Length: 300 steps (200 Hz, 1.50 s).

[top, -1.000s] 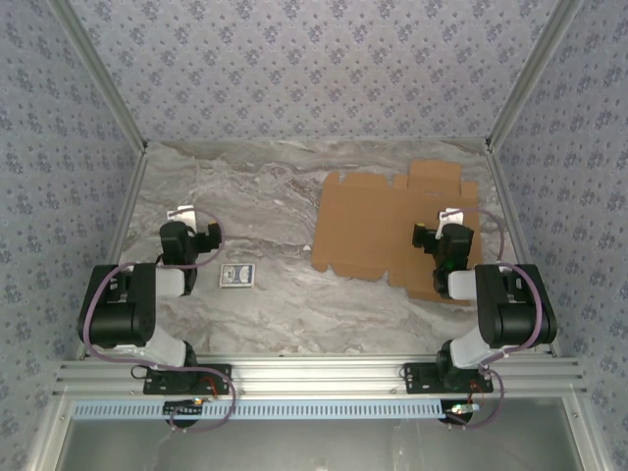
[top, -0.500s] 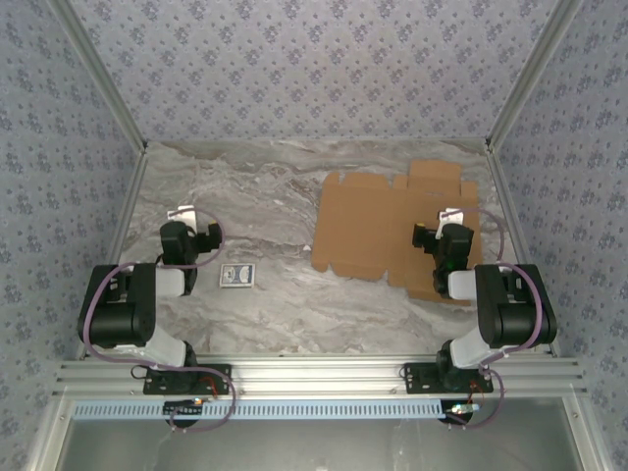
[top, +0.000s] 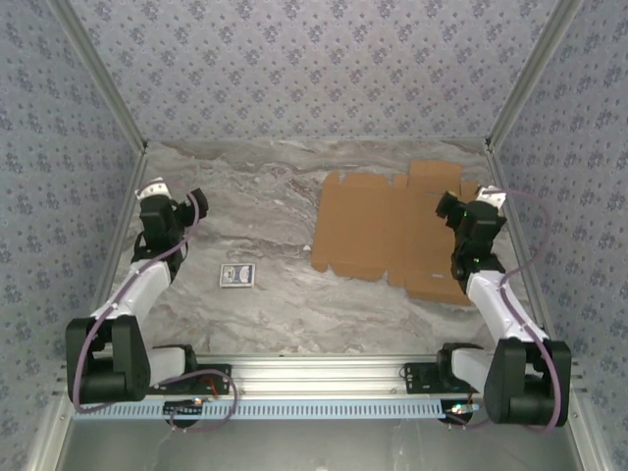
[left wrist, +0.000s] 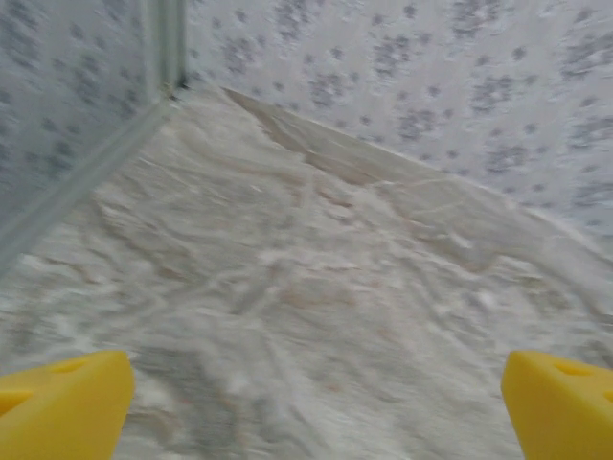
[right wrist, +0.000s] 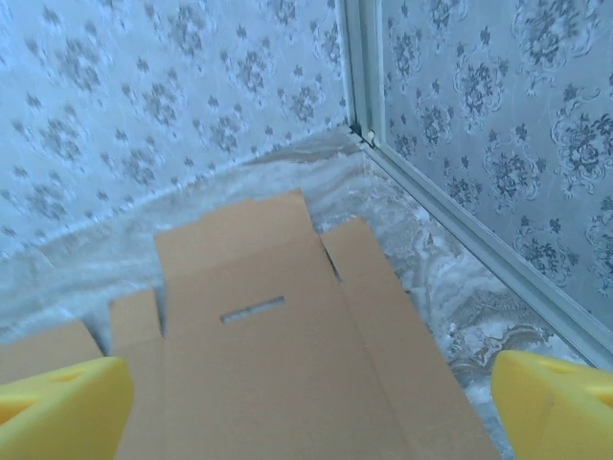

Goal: Fold the paper box

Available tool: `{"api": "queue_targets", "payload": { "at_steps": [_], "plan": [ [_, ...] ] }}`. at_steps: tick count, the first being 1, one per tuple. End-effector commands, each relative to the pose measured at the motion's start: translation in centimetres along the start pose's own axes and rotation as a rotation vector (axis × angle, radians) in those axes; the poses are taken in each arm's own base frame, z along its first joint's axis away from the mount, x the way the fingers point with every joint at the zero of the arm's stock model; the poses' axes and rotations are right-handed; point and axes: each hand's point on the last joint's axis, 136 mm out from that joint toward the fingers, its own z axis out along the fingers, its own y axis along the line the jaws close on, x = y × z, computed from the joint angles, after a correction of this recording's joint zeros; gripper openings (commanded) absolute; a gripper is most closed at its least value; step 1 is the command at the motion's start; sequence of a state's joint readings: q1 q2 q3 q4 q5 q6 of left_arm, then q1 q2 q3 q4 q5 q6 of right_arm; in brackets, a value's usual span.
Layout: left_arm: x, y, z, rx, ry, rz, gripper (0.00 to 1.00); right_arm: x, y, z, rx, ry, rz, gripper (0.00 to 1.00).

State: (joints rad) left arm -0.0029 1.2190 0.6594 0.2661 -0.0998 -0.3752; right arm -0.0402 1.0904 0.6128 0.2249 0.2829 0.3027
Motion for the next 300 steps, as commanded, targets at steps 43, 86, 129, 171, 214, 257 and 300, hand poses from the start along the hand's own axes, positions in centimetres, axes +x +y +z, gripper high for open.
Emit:
{"api": "queue_targets", "payload": {
  "at_steps": [43,86,129,171,214,257,300],
  "plan": [
    [12.9,-13.8,-3.1,0.28,0.44,0.136,0.9,14.1,11.1,-4.7,-0.281,0.668,-0.264,0.9],
    [14.5,-13.3,-2.8,0.21,0.493,0.188,0.88,19.3,10.5,-8.1,-0.313,0.957,-0.275,0.89],
    [13.8,-13.5,-2.5,0.204,0.474,0.209,0.88,21.9,10.8,-8.4,-0.35,1.065,-0.2,0.88],
    [14.3,-13.1,-2.5,0.191,0.489,0.219,0.88,23.4,12.5,-8.1,-0.38,1.088,-0.144,0.86],
    [14.3,-12.3,-2.6,0.175,0.481,0.223,0.88,24.9,15.0,-7.9,-0.416,1.101,-0.136,0.86],
    [15.2,-15.4,-2.9,0.325,0.551,0.203,0.87,22.4,16.4,-7.6,-0.465,1.046,-0.293,0.83],
    [17.4,-22.2,-2.4,0.494,0.6,0.29,0.83,16.0,11.5,-5.2,-0.36,0.941,-0.229,0.84]
  ]
}}
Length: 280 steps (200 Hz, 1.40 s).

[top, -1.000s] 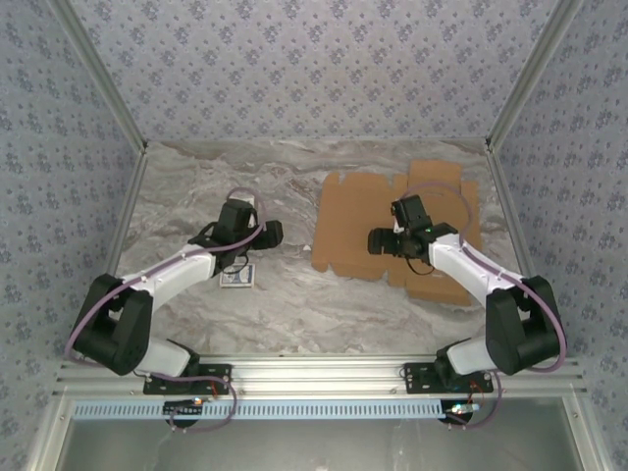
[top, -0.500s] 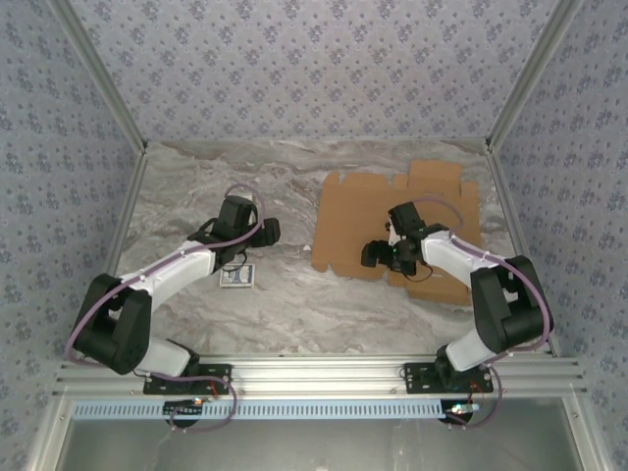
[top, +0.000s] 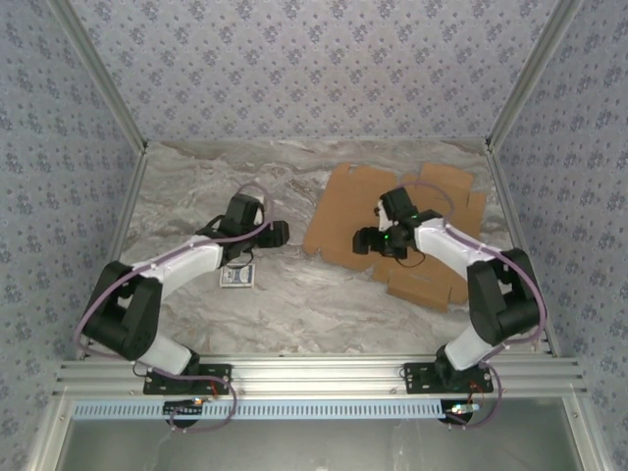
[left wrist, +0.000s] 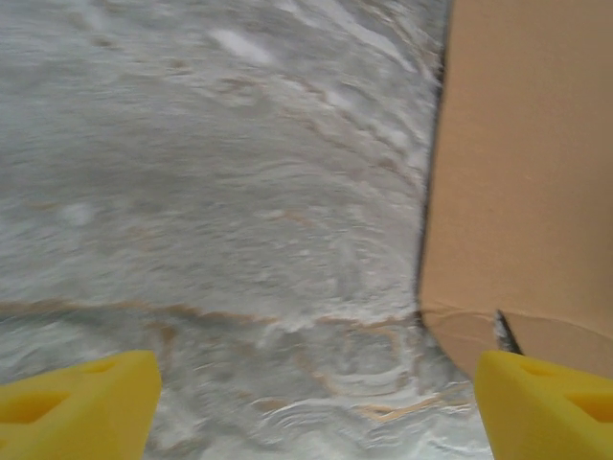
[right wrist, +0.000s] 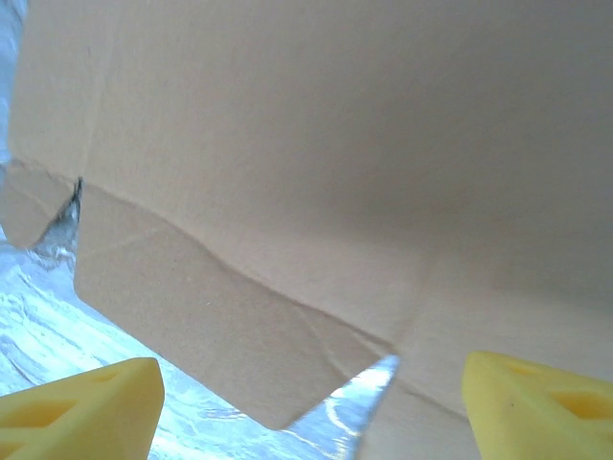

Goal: Fold the paper box

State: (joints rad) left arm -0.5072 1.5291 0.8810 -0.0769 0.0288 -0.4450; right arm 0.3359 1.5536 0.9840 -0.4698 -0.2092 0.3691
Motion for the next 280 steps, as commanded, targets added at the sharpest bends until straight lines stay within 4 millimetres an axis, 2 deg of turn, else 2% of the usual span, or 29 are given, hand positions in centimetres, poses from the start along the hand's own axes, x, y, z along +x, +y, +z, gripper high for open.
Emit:
{"api": "queue_targets", "payload": {
  "at_steps": [1,38,56,76,88,116,135,160,185,216,219,228,246,261,280],
  "plan": [
    [-1.9,-5.2,1.5,0.134,0.001,0.101,0.83,-1.1,-3.9,-3.6,0.086,-0.041,0.044,0.84],
    [-1.7,-9.8,5.4,0.166,0.077,0.249,0.82,-1.3,-13.1,-7.3,0.25,-0.176,0.296,0.86],
    [-1.4,-11.1,7.3,0.185,0.128,0.285,0.82,-1.0,-17.5,-8.6,0.365,-0.246,0.409,0.88],
    [-0.6,-11.9,9.4,0.203,0.194,0.29,0.81,-0.8,-21.1,-8.3,0.402,-0.279,0.532,0.88],
    [0.0,-12.1,10.2,0.211,0.227,0.291,0.81,-0.9,-21.9,-7.3,0.39,-0.257,0.559,0.86],
    [1.3,-11.4,11.0,0.198,0.271,0.299,0.8,-1.6,-21.0,-3.7,0.344,-0.135,0.535,0.85],
    [2.3,-10.6,11.1,0.178,0.294,0.305,0.8,-1.8,-19.7,-1.6,0.309,-0.074,0.495,0.84],
    [3.7,-8.7,11.0,0.117,0.328,0.316,0.78,-2.3,-17.4,0.5,0.267,-0.018,0.425,0.83],
    [5.3,-5.6,10.1,0.033,0.364,0.298,0.76,-3.2,-14.3,2.2,0.211,0.02,0.347,0.82],
    [6.7,-0.2,7.4,-0.127,0.352,0.269,0.76,-4.5,-8.2,4.1,0.118,0.061,0.205,0.81],
    [6.7,0.3,7.1,-0.138,0.348,0.26,0.76,-5.7,-7.3,3.8,0.104,0.04,0.183,0.81],
    [7.1,2.0,6.3,-0.174,0.345,0.232,0.76,-6.4,-5.7,3.8,0.086,0.035,0.137,0.8],
    [7.6,4.3,5.5,-0.201,0.342,0.171,0.76,-7.9,-4.3,2.8,0.079,0.011,0.08,0.8],
    [7.8,5.0,5.1,-0.208,0.343,0.164,0.76,-8.9,-5.0,1.6,0.094,-0.02,0.064,0.8],
    [7.5,4.8,4.8,-0.2,0.334,0.163,0.76,-9.6,-7.6,0.0,0.121,-0.045,0.091,0.81]
  ]
}}
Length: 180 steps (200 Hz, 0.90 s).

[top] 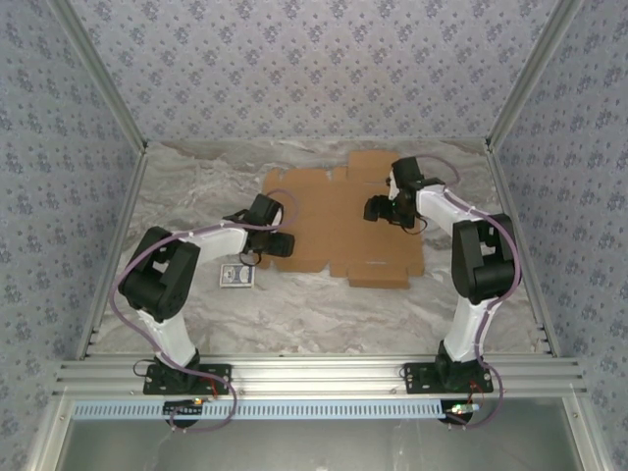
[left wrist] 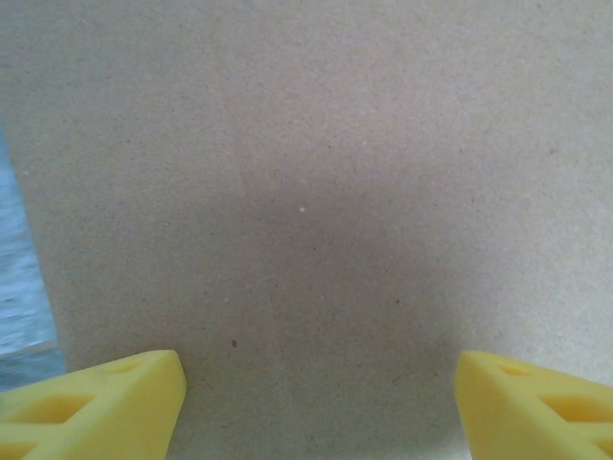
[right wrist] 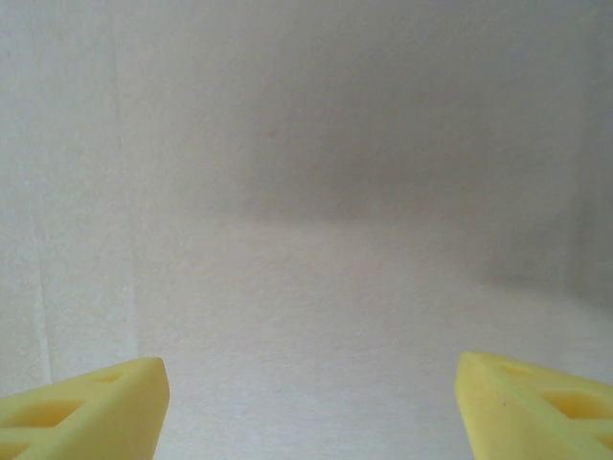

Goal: Fold the paper box

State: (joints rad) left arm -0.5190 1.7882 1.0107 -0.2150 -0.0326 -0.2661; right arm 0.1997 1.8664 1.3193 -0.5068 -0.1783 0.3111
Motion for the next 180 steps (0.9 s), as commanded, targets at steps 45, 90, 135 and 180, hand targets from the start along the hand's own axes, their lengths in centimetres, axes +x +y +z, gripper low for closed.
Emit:
{"api": "queue_targets", "payload": {
  "at_steps": [45,90,135,180],
  "plan": [
    [3.0,0.9,0.2,-0.029,0.095,-0.022,0.76,-0.2,-9.7,-2.1,0.011,0.025,0.186,0.79],
    [2.9,0.7,0.3,-0.015,0.101,-0.022,0.75,0.5,-8.7,-0.1,-0.106,0.079,0.191,0.75],
    [2.9,0.5,0.3,-0.01,0.098,-0.021,0.75,1.2,-8.8,1.0,-0.19,0.122,0.209,0.69],
    [3.1,0.5,0.4,-0.006,0.103,-0.022,0.75,1.3,-6.9,1.2,-0.344,0.145,0.199,0.62]
  ]
}}
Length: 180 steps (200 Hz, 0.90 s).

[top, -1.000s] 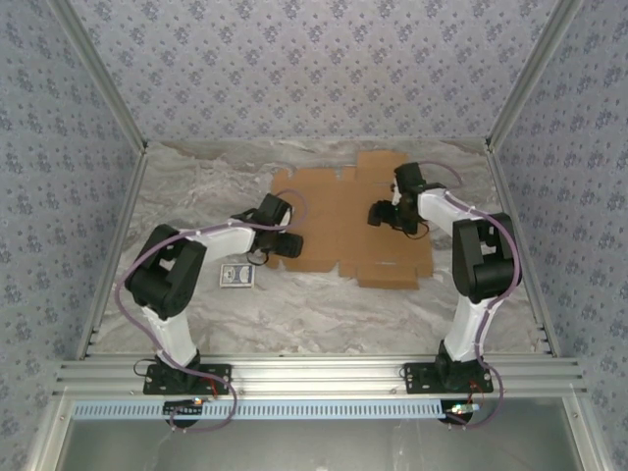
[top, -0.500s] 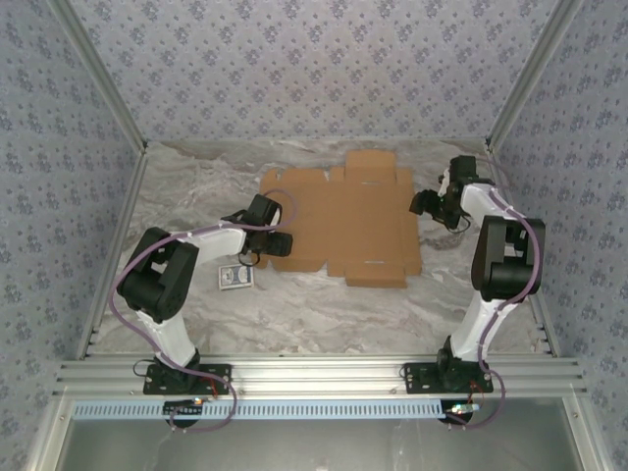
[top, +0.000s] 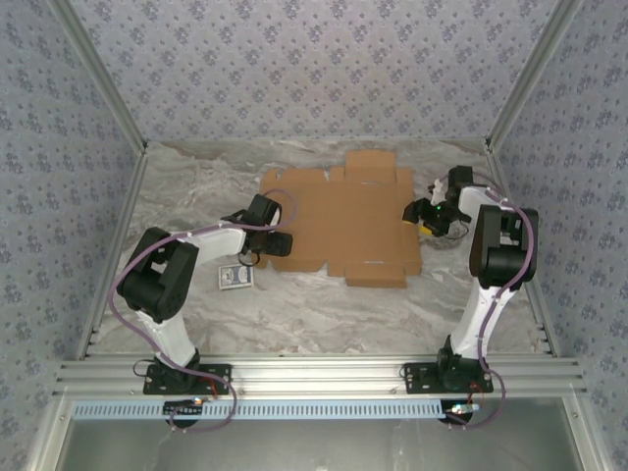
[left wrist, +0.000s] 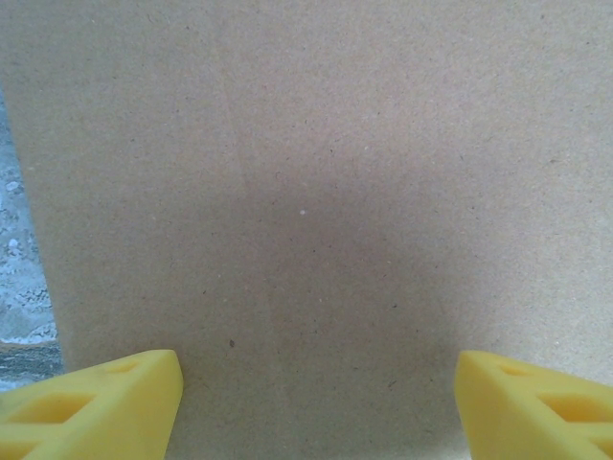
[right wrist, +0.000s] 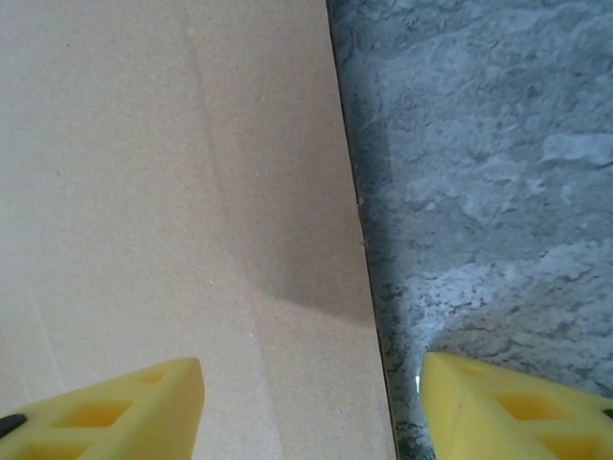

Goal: Fold the paper box

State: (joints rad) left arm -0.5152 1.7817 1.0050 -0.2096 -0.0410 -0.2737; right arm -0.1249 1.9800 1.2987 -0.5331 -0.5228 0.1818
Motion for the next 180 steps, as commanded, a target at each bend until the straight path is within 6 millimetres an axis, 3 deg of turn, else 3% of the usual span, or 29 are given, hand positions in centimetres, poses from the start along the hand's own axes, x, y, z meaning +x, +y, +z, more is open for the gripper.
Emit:
{"api": "queue_targets", "payload": {
  "at_steps": [1,91,141,180],
  "plan": [
    [3.2,0.2,0.5,0.002,0.111,-0.01,0.75,1.0,1.8,0.8,-0.128,0.062,-0.014,0.62],
    [3.5,0.2,0.7,0.009,0.118,-0.011,0.75,0.1,4.8,-1.6,-0.314,0.009,-0.12,0.48],
    [3.4,-0.1,0.5,0.016,0.116,-0.009,0.75,-0.3,1.1,-0.6,-0.124,0.006,-0.093,0.4],
    [3.3,-0.1,0.6,0.018,0.115,-0.009,0.75,-0.8,1.9,0.4,-0.122,0.018,-0.125,0.32]
  ]
}}
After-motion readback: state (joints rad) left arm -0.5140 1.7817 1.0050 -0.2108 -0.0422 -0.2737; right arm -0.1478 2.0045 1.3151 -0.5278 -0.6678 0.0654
